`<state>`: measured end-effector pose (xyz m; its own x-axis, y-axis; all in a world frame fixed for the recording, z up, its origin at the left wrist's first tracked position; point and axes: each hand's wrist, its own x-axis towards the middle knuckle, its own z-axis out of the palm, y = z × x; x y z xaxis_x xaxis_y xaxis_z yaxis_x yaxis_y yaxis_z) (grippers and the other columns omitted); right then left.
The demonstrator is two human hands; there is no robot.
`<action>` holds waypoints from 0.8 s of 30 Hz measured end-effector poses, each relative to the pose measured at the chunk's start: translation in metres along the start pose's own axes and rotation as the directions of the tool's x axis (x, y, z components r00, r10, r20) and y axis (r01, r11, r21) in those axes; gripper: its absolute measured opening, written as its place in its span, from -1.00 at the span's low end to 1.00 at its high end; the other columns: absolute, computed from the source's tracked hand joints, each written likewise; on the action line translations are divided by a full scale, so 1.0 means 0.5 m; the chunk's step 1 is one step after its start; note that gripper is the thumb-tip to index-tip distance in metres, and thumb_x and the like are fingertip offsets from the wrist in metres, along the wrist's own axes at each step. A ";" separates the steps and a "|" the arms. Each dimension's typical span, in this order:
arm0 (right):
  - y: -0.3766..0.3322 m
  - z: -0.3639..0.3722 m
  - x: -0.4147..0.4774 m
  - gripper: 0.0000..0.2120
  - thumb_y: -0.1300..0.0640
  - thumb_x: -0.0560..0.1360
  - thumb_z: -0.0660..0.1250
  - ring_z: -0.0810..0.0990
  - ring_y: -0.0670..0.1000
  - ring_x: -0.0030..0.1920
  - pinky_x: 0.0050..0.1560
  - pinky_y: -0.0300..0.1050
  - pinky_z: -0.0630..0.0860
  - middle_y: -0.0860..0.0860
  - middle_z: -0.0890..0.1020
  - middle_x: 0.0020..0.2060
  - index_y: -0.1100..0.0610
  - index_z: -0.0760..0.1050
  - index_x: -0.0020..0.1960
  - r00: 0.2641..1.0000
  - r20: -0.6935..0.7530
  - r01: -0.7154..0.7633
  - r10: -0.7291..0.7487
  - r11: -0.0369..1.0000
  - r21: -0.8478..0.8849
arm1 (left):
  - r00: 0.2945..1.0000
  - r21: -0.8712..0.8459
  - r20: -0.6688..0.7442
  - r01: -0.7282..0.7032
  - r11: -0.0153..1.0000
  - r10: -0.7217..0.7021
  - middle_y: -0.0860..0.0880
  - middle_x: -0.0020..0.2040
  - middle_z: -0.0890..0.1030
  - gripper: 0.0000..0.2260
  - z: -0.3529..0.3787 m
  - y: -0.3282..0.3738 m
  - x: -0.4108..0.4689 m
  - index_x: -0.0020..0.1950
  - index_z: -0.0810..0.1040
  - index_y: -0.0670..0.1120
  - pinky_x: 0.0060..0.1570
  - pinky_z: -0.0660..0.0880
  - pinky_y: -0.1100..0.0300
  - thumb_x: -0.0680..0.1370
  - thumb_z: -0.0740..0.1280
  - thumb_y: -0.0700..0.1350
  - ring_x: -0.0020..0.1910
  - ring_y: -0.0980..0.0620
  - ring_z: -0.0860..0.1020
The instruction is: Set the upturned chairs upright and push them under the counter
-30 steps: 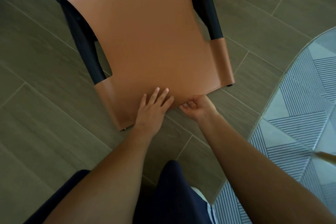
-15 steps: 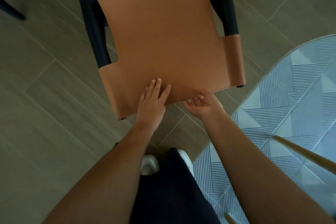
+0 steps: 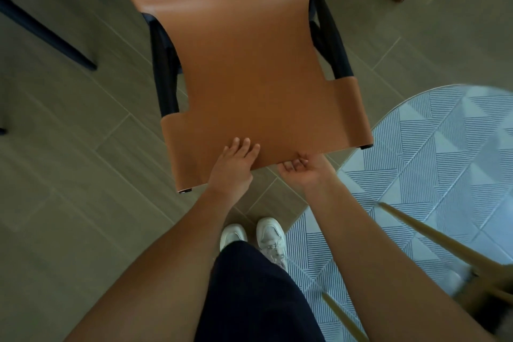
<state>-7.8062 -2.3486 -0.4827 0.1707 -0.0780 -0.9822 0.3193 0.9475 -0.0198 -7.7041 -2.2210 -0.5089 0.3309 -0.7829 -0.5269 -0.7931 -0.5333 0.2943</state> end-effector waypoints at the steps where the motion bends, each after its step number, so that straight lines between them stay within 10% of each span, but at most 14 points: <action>1: 0.001 0.010 -0.024 -0.83 0.27 0.62 0.16 0.57 0.09 -0.16 -0.04 0.01 0.52 0.10 0.59 -0.11 0.26 0.47 -0.10 1.000 -0.008 0.005 -0.005 1.000 -0.006 | 1.000 0.005 0.010 -0.005 1.000 0.005 -0.06 0.59 0.05 -0.42 -0.025 0.003 -0.010 0.59 0.05 -0.03 0.49 -0.03 0.04 0.60 0.19 -0.17 0.57 -0.10 -0.02; 7: 0.018 0.098 -0.156 -0.83 0.29 0.64 0.12 0.58 0.11 0.15 0.15 0.04 0.53 0.14 0.60 -0.10 0.30 0.48 0.01 0.998 -0.046 0.028 -0.030 0.999 -0.045 | 0.999 0.028 0.035 -0.019 0.999 0.018 -0.08 0.59 0.09 -0.43 -0.184 -0.001 -0.061 0.59 0.05 -0.05 0.48 0.02 0.02 0.62 0.20 -0.17 0.56 -0.13 0.04; 17: 0.028 0.274 -0.361 -0.79 0.31 0.64 0.07 0.58 0.08 -0.10 -0.01 0.03 0.47 0.14 0.54 0.03 0.22 0.44 0.17 0.979 0.009 0.202 -0.202 0.973 -0.108 | 0.993 0.031 -0.082 -0.078 0.996 0.081 -0.01 0.49 0.34 -0.58 -0.475 -0.012 -0.116 0.50 0.33 -0.03 0.30 0.42 0.05 0.62 0.17 -0.18 0.46 0.04 0.33; 24: -0.030 0.382 -0.526 -0.82 0.28 0.65 0.12 0.58 0.10 -0.17 -0.07 0.02 0.52 0.13 0.59 -0.16 0.25 0.46 0.16 0.956 0.059 0.291 -0.286 0.951 -0.102 | 0.955 0.062 -0.184 -0.223 0.973 0.231 0.01 0.28 0.59 -0.63 -0.670 0.012 -0.115 0.37 0.50 -0.04 -0.04 0.54 0.19 0.57 0.23 -0.23 0.04 0.02 0.63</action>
<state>-7.6780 -2.4017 -0.1883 0.1266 -0.3640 -0.9228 0.2582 0.9103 -0.3236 -7.5565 -2.2863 -0.2098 0.2272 -0.9302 -0.2884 -0.8771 -0.3242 0.3544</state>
